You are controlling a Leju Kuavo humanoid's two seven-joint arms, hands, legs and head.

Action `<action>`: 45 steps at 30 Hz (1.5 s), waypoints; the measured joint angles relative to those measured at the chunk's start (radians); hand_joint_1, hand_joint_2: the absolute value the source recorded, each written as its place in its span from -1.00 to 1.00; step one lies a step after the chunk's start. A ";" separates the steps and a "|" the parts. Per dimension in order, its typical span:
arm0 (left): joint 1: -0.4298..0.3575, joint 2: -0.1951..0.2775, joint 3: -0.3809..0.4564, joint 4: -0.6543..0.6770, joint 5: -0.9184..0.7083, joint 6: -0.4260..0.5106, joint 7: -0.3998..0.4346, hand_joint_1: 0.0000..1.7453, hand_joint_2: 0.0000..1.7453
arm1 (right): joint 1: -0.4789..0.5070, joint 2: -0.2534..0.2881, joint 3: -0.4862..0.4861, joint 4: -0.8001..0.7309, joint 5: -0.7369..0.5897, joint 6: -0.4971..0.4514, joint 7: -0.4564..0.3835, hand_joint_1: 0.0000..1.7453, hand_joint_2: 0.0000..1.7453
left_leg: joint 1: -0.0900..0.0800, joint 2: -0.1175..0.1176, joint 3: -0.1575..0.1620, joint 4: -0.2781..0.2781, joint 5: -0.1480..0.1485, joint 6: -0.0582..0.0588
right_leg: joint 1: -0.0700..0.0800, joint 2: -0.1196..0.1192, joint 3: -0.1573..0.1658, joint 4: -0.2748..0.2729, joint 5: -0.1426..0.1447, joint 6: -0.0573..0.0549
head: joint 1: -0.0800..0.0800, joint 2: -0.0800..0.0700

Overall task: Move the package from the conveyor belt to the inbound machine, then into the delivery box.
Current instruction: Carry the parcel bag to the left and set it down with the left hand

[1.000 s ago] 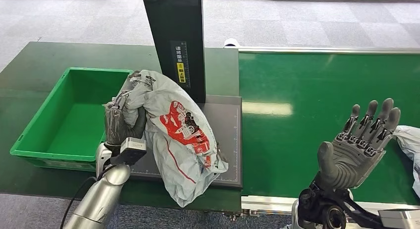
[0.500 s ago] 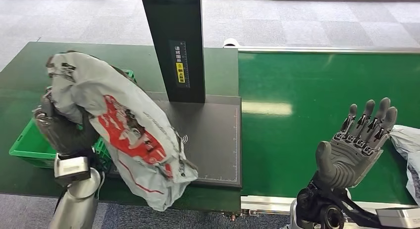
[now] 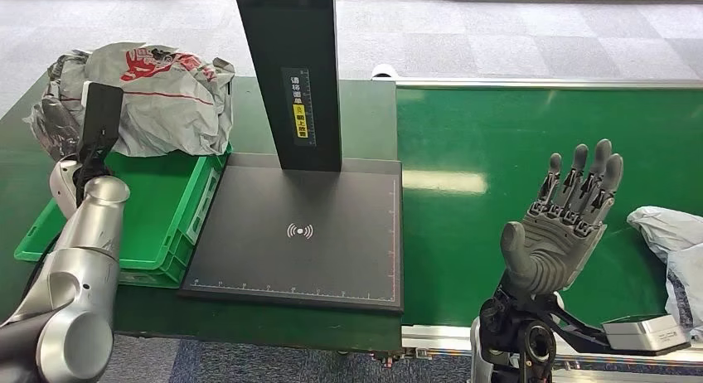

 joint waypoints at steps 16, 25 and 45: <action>-0.075 -0.045 0.014 0.197 -0.185 0.002 0.210 1.00 1.00 | -0.025 0.000 0.020 0.092 0.016 0.004 0.000 -1.00 1.00 | 0.000 0.000 -0.004 0.000 0.000 0.000 | 0.000 0.001 -0.005 0.000 0.000 0.000 | 0.000 0.000; -0.075 -0.058 0.018 0.223 -0.284 0.002 0.316 1.00 1.00 | -0.031 0.000 0.022 0.130 0.019 0.016 0.000 -1.00 1.00 | 0.000 0.000 -0.005 0.000 0.000 0.000 | 0.000 0.001 -0.005 0.000 0.000 0.000 | 0.000 0.000; -0.075 -0.029 0.109 0.227 -0.374 0.003 0.492 1.00 1.00 | -0.032 0.000 0.022 0.155 0.030 0.016 0.000 -1.00 1.00 | 0.000 0.000 -0.006 0.000 0.000 0.000 | 0.000 0.001 -0.006 0.000 0.000 0.000 | 0.000 0.000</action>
